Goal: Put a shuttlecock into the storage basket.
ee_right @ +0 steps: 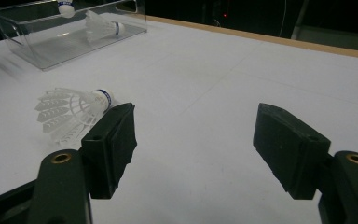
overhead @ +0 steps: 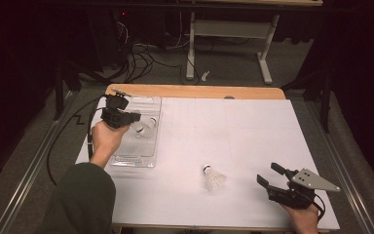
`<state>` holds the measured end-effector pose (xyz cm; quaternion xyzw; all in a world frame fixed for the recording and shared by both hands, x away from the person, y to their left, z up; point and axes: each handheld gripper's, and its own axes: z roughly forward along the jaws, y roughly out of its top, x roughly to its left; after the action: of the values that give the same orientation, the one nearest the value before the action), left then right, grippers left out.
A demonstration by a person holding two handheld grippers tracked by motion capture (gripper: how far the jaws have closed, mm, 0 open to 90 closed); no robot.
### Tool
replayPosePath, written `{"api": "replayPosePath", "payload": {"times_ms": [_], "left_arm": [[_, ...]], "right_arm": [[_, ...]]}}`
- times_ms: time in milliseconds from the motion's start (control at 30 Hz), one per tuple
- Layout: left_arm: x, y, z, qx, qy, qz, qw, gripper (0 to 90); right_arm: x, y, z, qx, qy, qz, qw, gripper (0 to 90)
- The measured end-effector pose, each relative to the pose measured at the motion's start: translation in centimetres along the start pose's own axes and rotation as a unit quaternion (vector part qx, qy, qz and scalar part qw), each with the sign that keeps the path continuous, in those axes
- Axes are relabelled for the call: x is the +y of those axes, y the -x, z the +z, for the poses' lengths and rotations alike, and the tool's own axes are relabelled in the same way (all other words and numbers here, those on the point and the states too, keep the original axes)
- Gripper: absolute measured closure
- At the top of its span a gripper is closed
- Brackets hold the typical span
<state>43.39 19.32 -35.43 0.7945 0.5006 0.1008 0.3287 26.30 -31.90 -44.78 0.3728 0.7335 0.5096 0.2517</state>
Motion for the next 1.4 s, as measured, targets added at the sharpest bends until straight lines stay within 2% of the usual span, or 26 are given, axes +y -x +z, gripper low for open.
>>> {"api": "replayPosePath", "payload": {"times_ms": [233,933,1167,1400], "left_arm": [[0.0,-0.2,0.4,0.008,-0.012,0.000,0.9999,87.8],[0.1,-0.6,1.0,0.025,-0.028,-0.001,0.9993,86.6],[0.1,-0.6,0.8,0.031,-0.021,-0.005,0.9993,69.3],[-0.1,-0.4,0.5,0.040,-0.006,-0.003,0.9992,61.1]], "right_arm": [[0.0,0.0,0.0,0.000,0.000,0.000,1.0000,30.2],[0.0,0.0,0.0,0.000,0.000,0.000,1.0000,30.2],[0.0,0.0,0.0,0.000,0.000,0.001,1.0000,30.2],[0.0,0.0,0.0,-0.001,0.001,0.000,1.0000,30.2]]}}
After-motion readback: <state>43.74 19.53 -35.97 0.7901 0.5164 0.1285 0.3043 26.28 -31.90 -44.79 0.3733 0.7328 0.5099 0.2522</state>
